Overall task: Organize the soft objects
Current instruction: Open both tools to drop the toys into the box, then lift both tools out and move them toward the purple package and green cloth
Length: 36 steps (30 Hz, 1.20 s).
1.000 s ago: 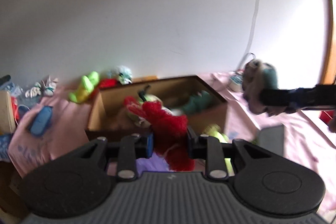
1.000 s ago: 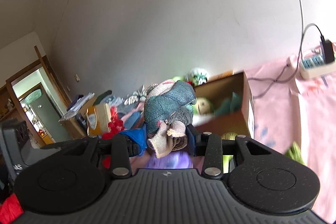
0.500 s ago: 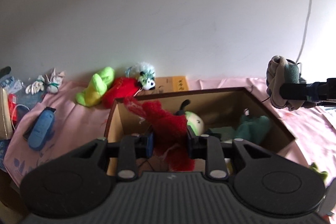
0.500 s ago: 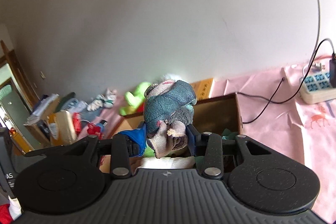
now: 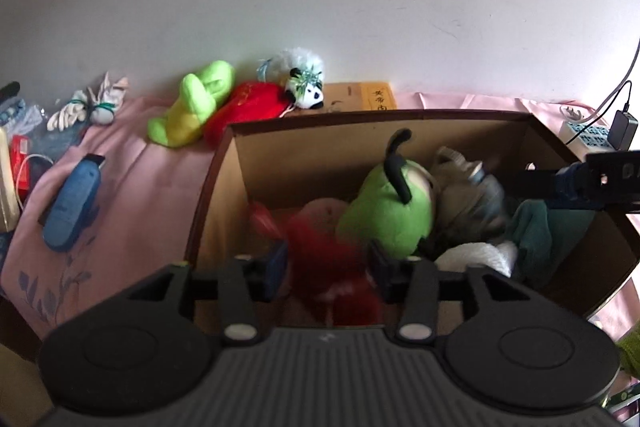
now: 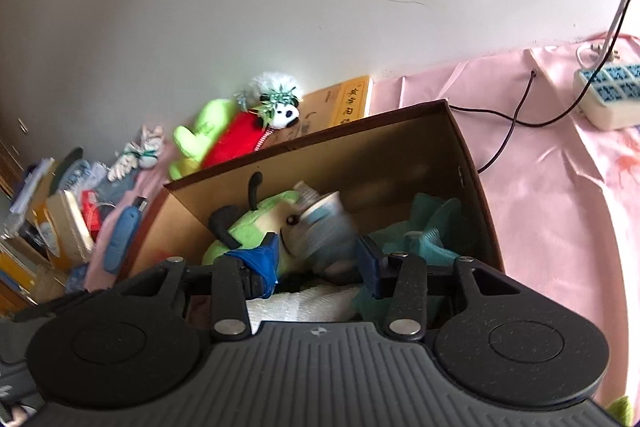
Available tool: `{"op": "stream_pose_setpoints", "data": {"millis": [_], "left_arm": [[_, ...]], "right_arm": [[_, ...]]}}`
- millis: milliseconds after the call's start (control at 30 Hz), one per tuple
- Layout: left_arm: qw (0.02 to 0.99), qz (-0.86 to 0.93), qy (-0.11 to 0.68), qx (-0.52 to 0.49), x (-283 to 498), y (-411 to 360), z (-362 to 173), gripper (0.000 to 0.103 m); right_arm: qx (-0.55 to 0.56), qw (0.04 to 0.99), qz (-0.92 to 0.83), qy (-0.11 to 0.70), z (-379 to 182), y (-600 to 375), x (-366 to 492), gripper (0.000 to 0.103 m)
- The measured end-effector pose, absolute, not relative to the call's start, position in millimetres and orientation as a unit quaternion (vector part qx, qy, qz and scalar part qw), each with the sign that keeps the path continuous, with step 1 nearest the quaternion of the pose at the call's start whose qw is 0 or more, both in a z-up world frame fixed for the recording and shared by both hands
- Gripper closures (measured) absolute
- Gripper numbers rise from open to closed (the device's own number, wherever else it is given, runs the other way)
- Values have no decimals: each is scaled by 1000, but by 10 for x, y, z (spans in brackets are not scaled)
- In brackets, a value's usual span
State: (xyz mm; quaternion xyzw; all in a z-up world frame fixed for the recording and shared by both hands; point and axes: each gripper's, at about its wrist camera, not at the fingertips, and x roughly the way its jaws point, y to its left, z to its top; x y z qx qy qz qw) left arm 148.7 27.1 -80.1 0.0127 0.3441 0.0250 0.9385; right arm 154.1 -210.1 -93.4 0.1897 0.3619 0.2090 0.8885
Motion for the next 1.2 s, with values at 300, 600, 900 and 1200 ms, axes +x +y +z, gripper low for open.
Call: {"op": "stream_pose_setpoints", "data": {"millis": [300, 600, 900, 1200], "left_arm": [[939, 71, 335, 21, 1117, 173, -498, 39], [942, 91, 320, 37, 556, -132, -204, 38], [945, 90, 310, 43, -39, -446, -62, 38], [945, 92, 311, 40, -453, -607, -64, 38]], "right_arm": [[210, 888, 227, 341, -771, -2232, 1214, 76], [206, 898, 248, 299, -559, -2344, 573, 76], [246, 892, 268, 270, -509, -2548, 10, 75], [231, 898, 250, 278, -614, -2637, -475, 75]]}}
